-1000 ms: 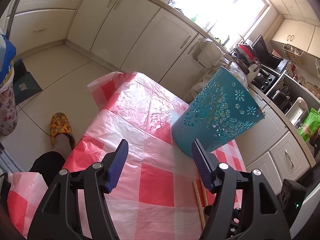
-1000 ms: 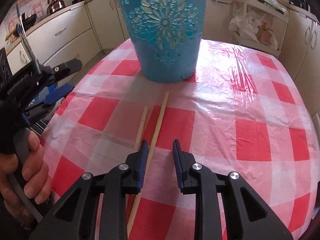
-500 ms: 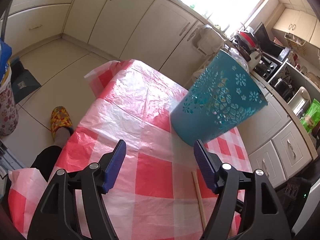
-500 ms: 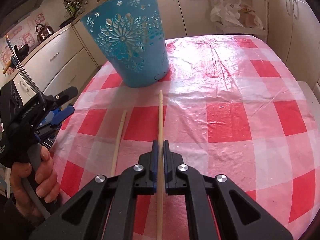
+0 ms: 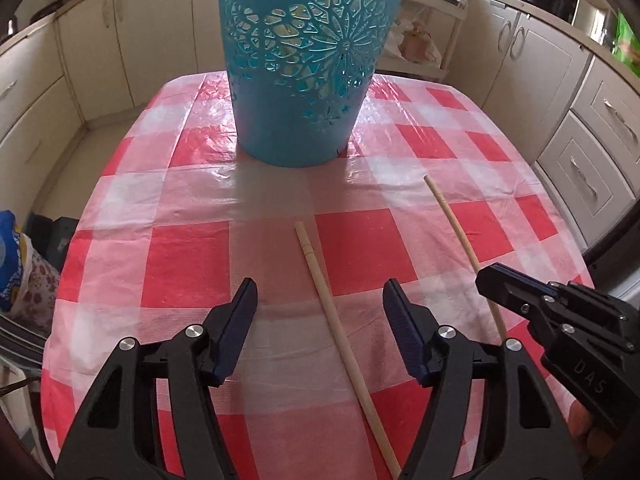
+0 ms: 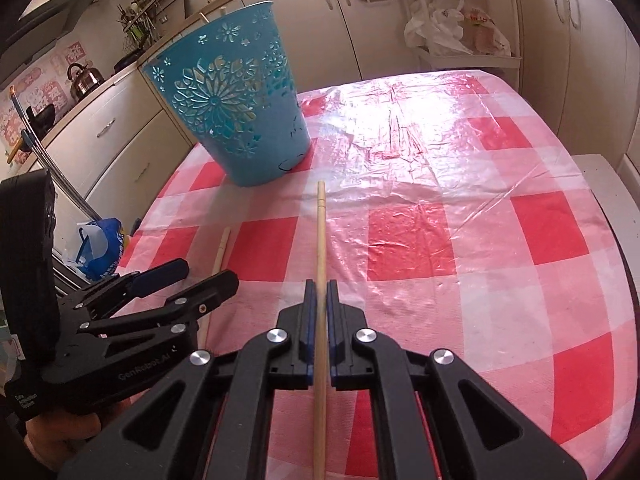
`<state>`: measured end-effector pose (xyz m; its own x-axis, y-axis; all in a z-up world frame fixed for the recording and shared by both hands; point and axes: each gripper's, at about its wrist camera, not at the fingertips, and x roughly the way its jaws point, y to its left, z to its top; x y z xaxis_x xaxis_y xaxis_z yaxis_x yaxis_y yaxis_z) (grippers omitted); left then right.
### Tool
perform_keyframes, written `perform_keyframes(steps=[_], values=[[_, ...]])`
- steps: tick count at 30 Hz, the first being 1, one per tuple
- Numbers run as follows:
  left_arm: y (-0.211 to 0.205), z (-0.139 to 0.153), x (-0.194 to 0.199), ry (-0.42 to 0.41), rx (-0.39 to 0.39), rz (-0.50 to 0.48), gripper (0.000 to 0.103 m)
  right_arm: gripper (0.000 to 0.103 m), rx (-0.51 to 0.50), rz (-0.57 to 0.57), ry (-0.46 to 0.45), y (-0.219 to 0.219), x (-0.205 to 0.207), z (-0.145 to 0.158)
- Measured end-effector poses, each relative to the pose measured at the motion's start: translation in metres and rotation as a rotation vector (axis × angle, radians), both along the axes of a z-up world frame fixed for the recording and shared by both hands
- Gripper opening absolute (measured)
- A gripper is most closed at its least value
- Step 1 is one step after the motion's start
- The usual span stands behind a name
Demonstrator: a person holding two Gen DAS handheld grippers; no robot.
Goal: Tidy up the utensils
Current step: 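Grasp a wooden stick with the right tool while the left tool grasps the other stick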
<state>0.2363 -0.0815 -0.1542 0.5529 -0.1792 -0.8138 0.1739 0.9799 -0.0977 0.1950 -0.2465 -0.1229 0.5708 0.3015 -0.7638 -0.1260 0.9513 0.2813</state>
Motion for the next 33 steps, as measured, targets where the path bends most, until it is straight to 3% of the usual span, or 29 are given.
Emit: perform_keyframes(steps=[5, 7, 10, 12, 13, 15, 17, 21, 25, 29, 33], values=[[-0.002, 0.003, 0.001, -0.004, 0.017, -0.010, 0.047, 0.006, -0.095, 0.035, 0.001, 0.007, 0.004, -0.002], [0.000, 0.002, 0.001, -0.006, 0.014, -0.015, 0.046, 0.009, -0.117, 0.049, 0.012, 0.012, 0.005, -0.004], [-0.001, 0.002, 0.000, -0.007, 0.018, -0.021, 0.047, 0.033, -0.159, 0.067, 0.013, 0.020, 0.006, -0.007], [-0.002, 0.002, -0.001, -0.015, 0.029, -0.029, 0.046, 0.034, -0.202, 0.082, 0.005, 0.026, 0.005, -0.011], [-0.003, 0.001, -0.001, -0.022, 0.038, -0.034, 0.040, 0.033, -0.230, 0.089, -0.006, 0.029, 0.004, -0.011], [-0.003, 0.001, -0.002, -0.033, 0.047, -0.054, 0.027, 0.019, -0.253, 0.097, -0.014, 0.032, 0.004, -0.012], [-0.002, 0.001, 0.001, -0.024, 0.030, -0.074, 0.011, 0.006, -0.224, 0.090, -0.004, 0.027, 0.006, -0.012], [0.003, 0.002, 0.001, 0.009, -0.037, -0.116, 0.005, 0.006, -0.121, 0.051, 0.025, 0.011, 0.008, -0.012], [0.020, 0.010, -0.004, 0.004, -0.145, -0.112, 0.005, 0.006, 0.070, 0.002, 0.024, -0.010, 0.005, -0.002], [0.043, 0.036, -0.013, -0.074, -0.245, -0.105, 0.005, 0.006, 0.202, -0.025, -0.042, -0.021, -0.002, 0.021], [0.071, 0.086, -0.023, -0.242, -0.357, -0.087, 0.005, 0.006, 0.285, -0.034, -0.155, -0.021, -0.006, 0.058]])
